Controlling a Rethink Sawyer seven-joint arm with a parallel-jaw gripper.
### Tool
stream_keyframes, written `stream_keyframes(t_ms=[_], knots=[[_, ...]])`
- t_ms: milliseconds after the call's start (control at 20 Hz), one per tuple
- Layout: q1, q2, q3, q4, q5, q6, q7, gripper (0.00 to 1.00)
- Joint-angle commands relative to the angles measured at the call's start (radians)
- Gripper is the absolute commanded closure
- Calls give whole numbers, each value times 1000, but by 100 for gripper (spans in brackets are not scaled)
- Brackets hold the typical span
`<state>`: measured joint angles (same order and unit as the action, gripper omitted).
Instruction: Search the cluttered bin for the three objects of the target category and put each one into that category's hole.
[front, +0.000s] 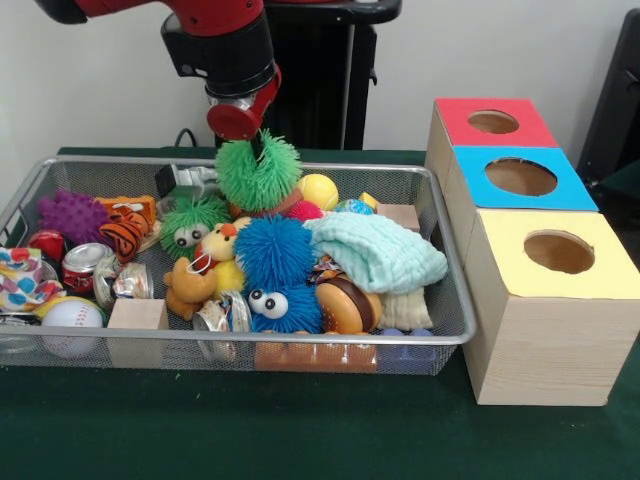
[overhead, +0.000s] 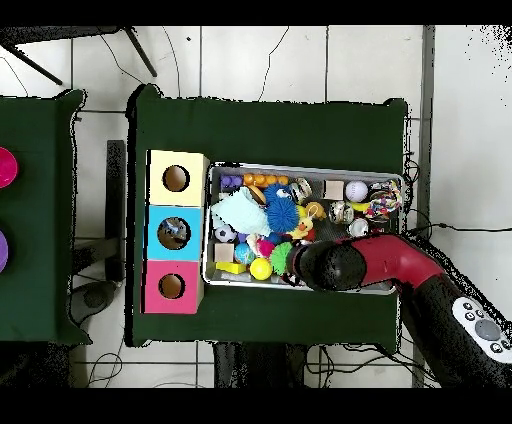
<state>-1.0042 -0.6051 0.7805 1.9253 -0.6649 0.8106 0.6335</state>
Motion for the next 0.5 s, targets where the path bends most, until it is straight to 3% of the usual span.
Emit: stream_keyframes(t_ms=[50, 200, 250, 400, 500], knots=[[5, 30, 24, 7, -4, -51, 7, 100], [11, 33, 25, -10, -5, -81, 30, 100], [12, 34, 25, -11, 1, -81, 35, 0], [19, 26, 15, -14, -4, -136, 89, 0], [13, 14, 49, -7, 24, -144, 83, 0]])
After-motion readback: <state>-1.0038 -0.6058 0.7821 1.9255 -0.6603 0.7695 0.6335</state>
